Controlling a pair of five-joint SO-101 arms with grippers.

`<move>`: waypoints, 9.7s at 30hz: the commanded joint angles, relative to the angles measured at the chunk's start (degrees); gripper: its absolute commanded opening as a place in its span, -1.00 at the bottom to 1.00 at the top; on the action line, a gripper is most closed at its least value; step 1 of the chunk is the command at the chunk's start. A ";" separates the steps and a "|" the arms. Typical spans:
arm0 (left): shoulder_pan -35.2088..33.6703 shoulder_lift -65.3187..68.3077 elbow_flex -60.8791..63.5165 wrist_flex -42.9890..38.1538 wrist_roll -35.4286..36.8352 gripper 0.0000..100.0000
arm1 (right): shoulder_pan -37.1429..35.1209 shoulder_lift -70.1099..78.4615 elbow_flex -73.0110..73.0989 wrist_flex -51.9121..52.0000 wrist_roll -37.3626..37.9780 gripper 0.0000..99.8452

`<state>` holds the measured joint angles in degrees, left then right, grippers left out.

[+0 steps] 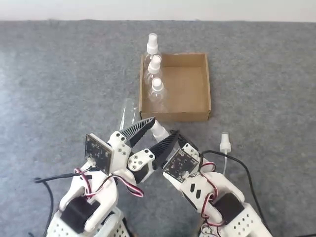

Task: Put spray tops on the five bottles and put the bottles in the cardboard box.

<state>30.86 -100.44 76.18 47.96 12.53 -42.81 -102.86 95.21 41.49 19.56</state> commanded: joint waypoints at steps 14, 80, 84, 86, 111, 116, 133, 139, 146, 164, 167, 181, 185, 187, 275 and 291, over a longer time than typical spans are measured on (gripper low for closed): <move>-5.45 -0.53 -5.76 2.29 -0.44 -0.80 | 2.59 -1.10 -1.49 0.22 0.26 -0.80; -2.64 -0.53 0.48 -3.34 -11.43 -0.93 | 2.86 -1.10 -1.58 -0.31 0.26 -0.80; -2.64 -0.53 0.48 -3.25 -11.43 -0.93 | 3.65 -1.10 -1.58 -0.31 0.26 -0.80; -2.64 -0.53 0.48 -3.25 -11.43 -0.93 | 4.88 -1.10 -1.58 -0.40 0.26 -0.80; -2.64 -0.44 1.54 -1.58 -2.90 -0.57 | 20.09 -1.10 -8.70 -1.71 -5.45 -0.80; -2.64 -0.44 1.71 -1.58 -2.90 -0.57 | 22.02 -1.10 -10.55 -1.71 -5.45 -0.80; -2.64 -0.44 1.71 -1.58 -2.90 -0.57 | 21.93 -0.31 -25.67 3.03 -5.36 -0.80; -2.64 -0.44 1.71 -1.58 -2.90 -0.57 | 21.85 -0.31 -27.78 2.42 -5.36 -0.80; -2.73 -0.44 1.71 -1.58 -2.90 -0.57 | 21.85 -0.22 -31.38 2.33 -5.45 -0.80; -2.20 -0.44 1.80 -1.58 -2.99 -0.57 | 21.67 21.14 -43.43 -1.27 -16.18 -0.80; -2.20 -0.35 1.80 -1.58 -2.99 -0.57 | 21.58 22.64 -43.52 -1.10 -18.64 -0.80; -2.11 -0.18 3.56 -3.16 -4.66 -0.56 | 6.55 22.64 -43.60 3.82 -20.40 -0.80; -2.55 -0.18 3.65 -3.16 -4.66 -0.56 | 3.56 22.64 -43.60 5.41 -20.13 -0.80; -2.64 -0.18 3.65 -3.25 -4.92 -0.56 | 2.68 22.55 -43.60 5.85 -20.13 -0.80; -60.31 -0.53 7.87 -4.13 6.42 -0.57 | 26.86 73.10 -59.60 -22.81 -9.32 -0.80; -60.40 -0.53 7.96 -4.13 4.84 -0.57 | 27.30 97.36 -78.86 -22.81 -9.41 -0.80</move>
<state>-29.19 -100.26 84.26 43.82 18.15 -16.53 -6.24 22.33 20.13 9.71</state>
